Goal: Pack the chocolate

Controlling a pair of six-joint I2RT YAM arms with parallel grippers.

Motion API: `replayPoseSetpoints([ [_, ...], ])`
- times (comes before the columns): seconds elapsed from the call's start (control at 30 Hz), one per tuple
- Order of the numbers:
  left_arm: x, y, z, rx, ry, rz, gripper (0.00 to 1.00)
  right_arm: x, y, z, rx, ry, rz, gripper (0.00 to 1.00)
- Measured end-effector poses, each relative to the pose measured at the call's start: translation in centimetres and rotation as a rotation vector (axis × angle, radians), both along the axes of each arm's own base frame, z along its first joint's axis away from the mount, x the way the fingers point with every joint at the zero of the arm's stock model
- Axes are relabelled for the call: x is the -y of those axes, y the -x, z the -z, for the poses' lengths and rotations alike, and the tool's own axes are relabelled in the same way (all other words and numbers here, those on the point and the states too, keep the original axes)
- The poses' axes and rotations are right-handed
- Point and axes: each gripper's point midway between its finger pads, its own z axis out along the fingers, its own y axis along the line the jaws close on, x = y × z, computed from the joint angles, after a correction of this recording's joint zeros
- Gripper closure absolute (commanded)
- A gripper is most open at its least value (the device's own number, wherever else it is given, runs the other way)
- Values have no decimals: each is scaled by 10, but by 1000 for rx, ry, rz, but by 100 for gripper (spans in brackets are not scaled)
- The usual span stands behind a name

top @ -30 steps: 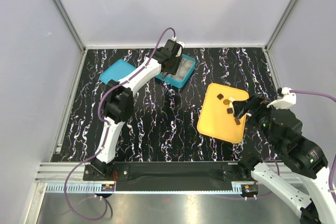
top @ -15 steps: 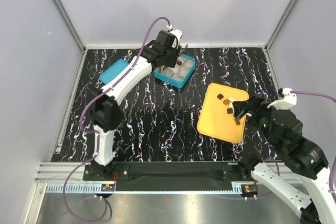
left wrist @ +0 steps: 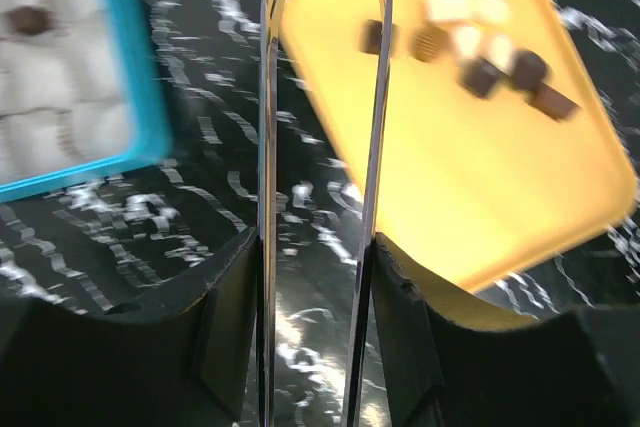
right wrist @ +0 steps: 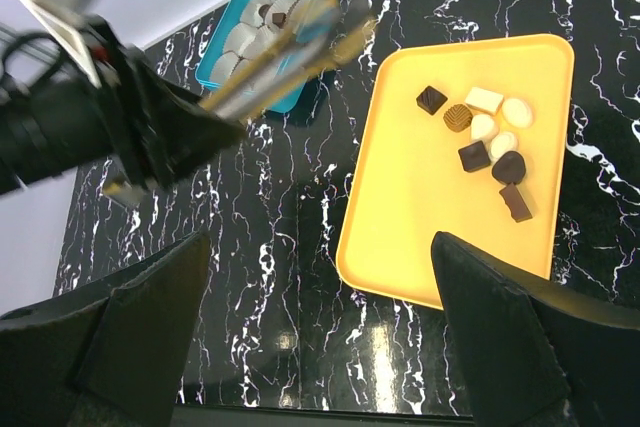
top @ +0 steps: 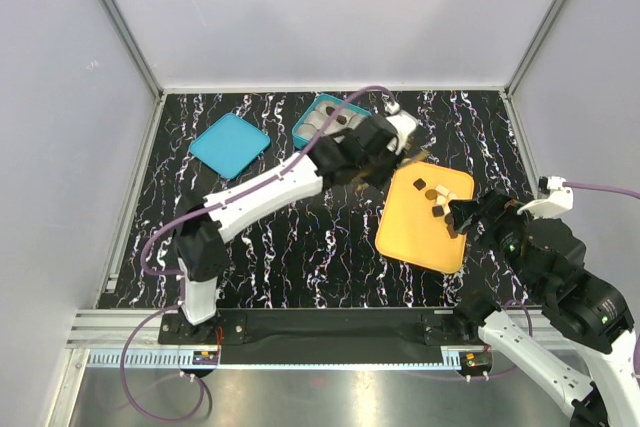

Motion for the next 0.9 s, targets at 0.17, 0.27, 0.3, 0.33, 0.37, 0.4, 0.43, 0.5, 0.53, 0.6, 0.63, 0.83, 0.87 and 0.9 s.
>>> replayPoseSetpoints([
  [0.17, 28, 28, 27, -32, -35, 69, 50, 1, 1, 0, -1, -2, 1, 0],
  [0.27, 35, 28, 48, -52, -63, 74, 49, 2, 3, -1, 5, -9, 2, 0],
  [0.3, 37, 27, 57, -60, -74, 73, 49, 2, 4, -2, 7, -11, 2, 0],
  [0.33, 38, 26, 65, -69, -86, 72, 49, 3, 4, -2, 8, -12, 2, 0],
  [0.37, 38, 26, 73, -77, -100, 72, 48, 3, 5, -2, 8, -12, 2, 0],
  [0.4, 39, 26, 81, -88, -112, 70, 48, 3, 5, -1, 7, -11, 2, 0],
  [0.43, 39, 25, 86, -93, -120, 69, 48, 4, 5, -1, 6, -10, 2, 0],
  [0.5, 39, 25, 95, -103, -135, 66, 48, 4, 6, -1, 6, -10, 2, 0],
  [0.53, 39, 24, 98, -105, -139, 64, 47, 4, 6, -1, 7, -11, 2, 0],
  [0.6, 40, 24, 102, -106, -143, 64, 47, 4, 6, -1, 8, -12, 2, 0],
  [0.63, 41, 23, 102, -106, -140, 64, 47, 4, 6, -1, 8, -12, 2, 0],
  [0.83, 46, 20, 112, -104, -140, 63, 47, 4, 6, -1, 9, -12, 2, 0],
  [0.87, 46, 19, 115, -105, -145, 61, 47, 4, 6, -1, 9, -12, 2, 0],
  [0.9, 46, 19, 117, -107, -148, 61, 47, 4, 6, -1, 9, -12, 2, 0],
])
